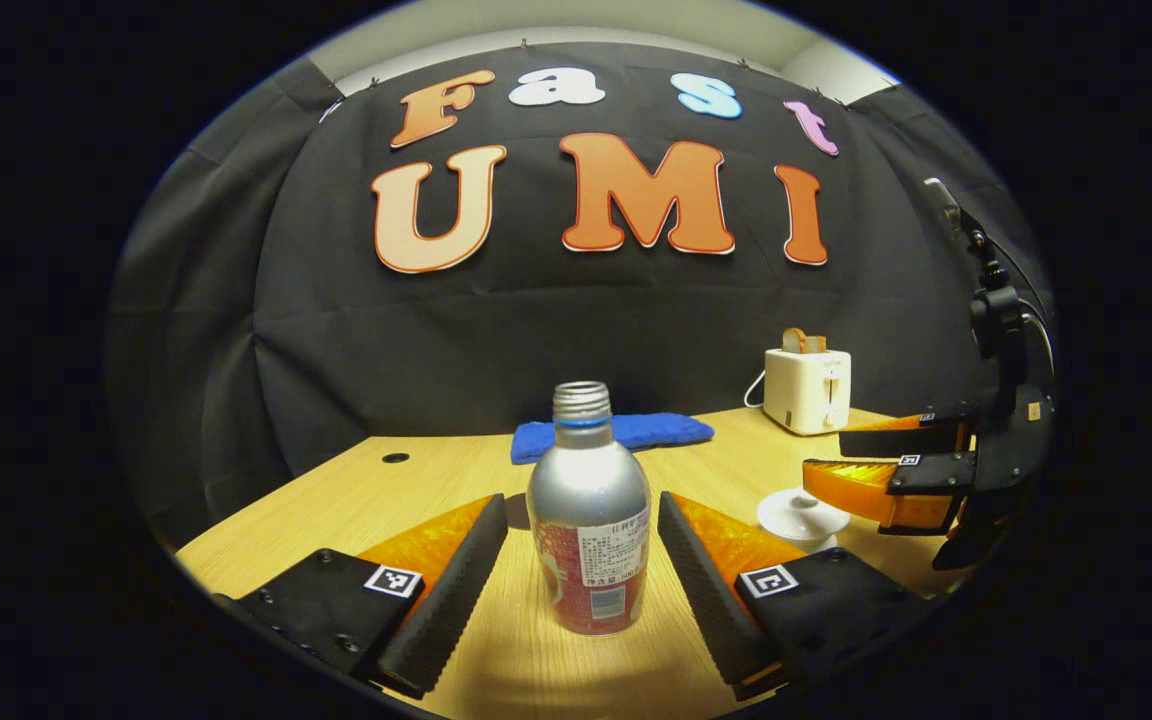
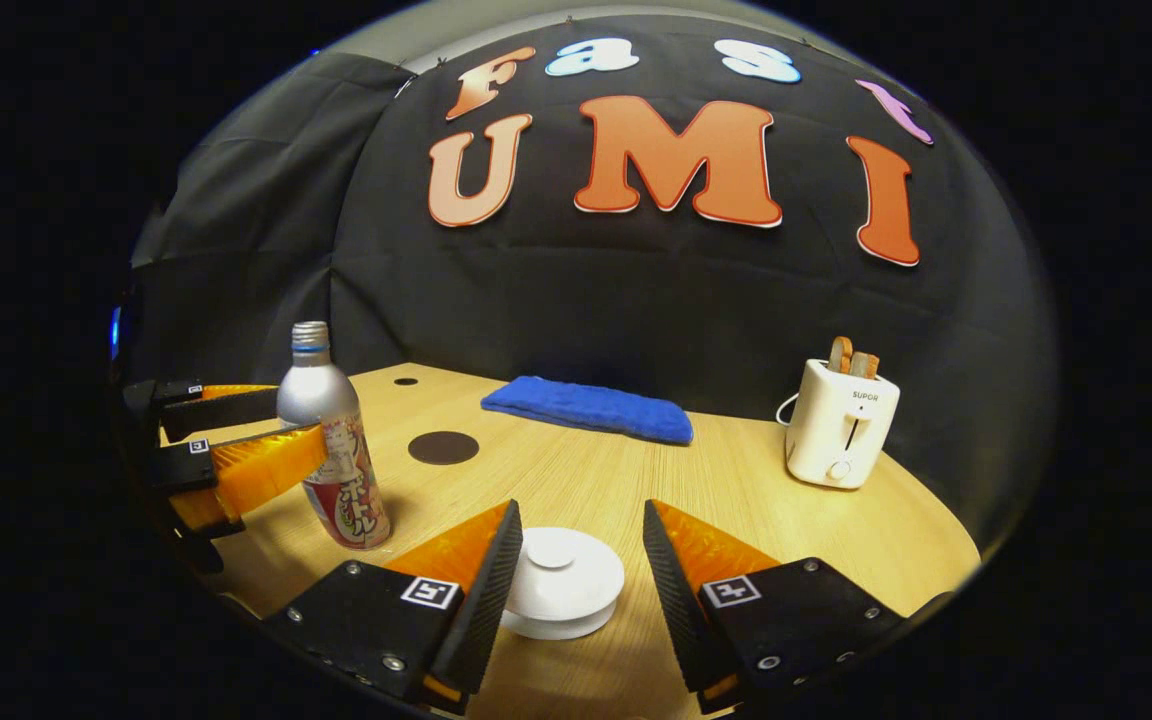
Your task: Open the teacup lid with one hand, grasp the water bottle and pour water into the teacup with the other hand; after pouring, place the water bottle on the coaster and then close the teacup lid.
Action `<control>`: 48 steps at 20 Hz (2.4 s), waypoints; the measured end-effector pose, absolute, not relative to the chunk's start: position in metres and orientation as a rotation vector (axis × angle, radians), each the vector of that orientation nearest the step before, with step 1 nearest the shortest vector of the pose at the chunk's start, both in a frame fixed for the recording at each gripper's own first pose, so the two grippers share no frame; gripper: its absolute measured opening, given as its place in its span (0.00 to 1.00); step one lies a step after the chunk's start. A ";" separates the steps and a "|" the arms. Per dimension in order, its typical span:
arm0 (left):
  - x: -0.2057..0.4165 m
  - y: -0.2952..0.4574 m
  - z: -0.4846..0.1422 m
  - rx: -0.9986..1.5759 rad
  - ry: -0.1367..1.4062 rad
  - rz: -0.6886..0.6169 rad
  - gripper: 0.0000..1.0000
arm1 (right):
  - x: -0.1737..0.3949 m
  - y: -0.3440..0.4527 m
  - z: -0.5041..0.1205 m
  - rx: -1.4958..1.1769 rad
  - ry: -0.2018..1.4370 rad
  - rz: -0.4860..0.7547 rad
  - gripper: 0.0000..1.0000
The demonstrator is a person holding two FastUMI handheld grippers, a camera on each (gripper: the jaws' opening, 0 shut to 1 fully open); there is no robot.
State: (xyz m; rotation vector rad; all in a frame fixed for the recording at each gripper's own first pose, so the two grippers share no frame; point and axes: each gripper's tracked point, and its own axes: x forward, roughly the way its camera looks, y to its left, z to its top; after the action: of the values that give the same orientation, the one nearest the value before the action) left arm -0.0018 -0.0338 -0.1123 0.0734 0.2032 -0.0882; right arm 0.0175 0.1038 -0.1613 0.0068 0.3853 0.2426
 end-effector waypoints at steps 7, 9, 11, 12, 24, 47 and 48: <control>0.002 -0.033 -0.126 0.070 0.237 -0.094 1.00 | 0.019 0.117 -0.169 -0.022 0.423 0.306 0.51; 0.001 -0.034 -0.128 0.067 0.243 -0.097 1.00 | 0.018 0.121 -0.174 -0.042 0.442 0.322 0.48; 0.003 -0.034 -0.130 0.063 0.248 -0.100 1.00 | 0.017 0.125 -0.181 -0.065 0.470 0.339 0.48; 0.004 -0.035 -0.130 0.062 0.251 -0.102 1.00 | 0.018 0.126 -0.181 -0.077 0.476 0.343 0.48; 0.008 -0.036 -0.133 0.068 0.256 -0.104 0.96 | 0.022 0.126 -0.181 -0.058 0.502 0.353 0.23; 0.036 -0.016 -0.144 0.241 0.342 -0.034 0.84 | 0.018 0.047 -0.137 0.020 0.384 0.210 0.23; 0.037 -0.013 -0.143 0.290 0.346 -0.026 0.84 | 0.018 0.044 -0.137 0.022 0.381 0.205 0.23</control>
State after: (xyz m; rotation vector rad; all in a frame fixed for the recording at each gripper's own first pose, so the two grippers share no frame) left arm 0.0371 -0.0129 -0.1433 0.2898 0.3463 -0.0257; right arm 0.0179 0.0437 -0.1368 0.0224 0.3808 0.2046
